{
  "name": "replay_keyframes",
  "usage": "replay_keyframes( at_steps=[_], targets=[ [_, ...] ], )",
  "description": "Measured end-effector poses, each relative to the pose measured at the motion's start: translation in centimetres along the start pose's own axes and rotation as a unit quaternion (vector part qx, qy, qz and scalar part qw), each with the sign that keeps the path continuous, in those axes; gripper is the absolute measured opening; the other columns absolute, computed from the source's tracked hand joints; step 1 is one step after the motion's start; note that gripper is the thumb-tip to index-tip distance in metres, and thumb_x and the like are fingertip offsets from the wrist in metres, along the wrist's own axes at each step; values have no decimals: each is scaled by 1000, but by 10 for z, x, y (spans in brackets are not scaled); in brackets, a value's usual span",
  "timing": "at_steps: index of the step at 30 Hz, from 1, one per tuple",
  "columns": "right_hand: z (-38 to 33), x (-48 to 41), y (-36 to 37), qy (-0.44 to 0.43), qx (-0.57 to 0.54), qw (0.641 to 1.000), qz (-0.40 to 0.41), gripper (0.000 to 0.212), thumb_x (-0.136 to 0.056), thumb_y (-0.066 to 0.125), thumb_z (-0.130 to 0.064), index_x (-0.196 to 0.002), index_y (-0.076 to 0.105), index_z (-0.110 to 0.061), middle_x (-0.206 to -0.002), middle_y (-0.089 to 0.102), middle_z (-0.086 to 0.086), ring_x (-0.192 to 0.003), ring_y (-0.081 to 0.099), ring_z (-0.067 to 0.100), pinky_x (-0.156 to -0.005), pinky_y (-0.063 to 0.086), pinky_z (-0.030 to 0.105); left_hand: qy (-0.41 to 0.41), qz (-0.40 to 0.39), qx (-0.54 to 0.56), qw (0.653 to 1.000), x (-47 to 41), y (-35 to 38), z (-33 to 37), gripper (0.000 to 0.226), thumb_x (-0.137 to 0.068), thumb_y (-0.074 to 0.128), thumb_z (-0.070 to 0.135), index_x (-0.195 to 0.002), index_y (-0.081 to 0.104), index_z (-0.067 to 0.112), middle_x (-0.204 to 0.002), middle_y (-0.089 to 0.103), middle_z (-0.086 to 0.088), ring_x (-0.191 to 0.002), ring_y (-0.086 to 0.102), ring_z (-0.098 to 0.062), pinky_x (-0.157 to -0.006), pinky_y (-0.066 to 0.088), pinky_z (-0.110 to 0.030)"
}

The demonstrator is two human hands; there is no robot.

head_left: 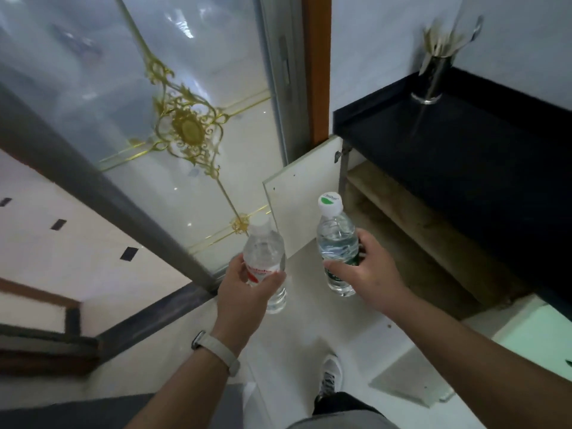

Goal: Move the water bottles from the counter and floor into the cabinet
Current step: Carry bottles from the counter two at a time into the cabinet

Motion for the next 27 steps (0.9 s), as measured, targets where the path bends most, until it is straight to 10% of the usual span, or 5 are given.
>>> replay_keyframes(
  at_steps=[15,27],
  targets=[
    [52,-65,-102,121,-33,981,145,42,-73,84,-27,-94,53,-46,-86,64,-22,-75,58,-19,-51,41,3,47,-113,-88,989,-135,143,74,41,-74,89,23,-107,66,30,-95,76,7,-85,72,-9,-79,57,-32],
    [90,-114,-128,220,-4,927,302,57,-66,84,-41,-116,57,-32,-100,67,-14,-89,65,2,-80,55,29,55,-240,-133,960,-254,222,74,48,-77,86,31,-118,60,27,-106,70,5,-97,68,-18,-91,57,-43]
  ],
)
Point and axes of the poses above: each hand's wrist, its own x-axis away from the middle knuckle, its own y-axis out of the palm, z = x × y, the point moved 9 cm from there along -x, towards the middle knuckle
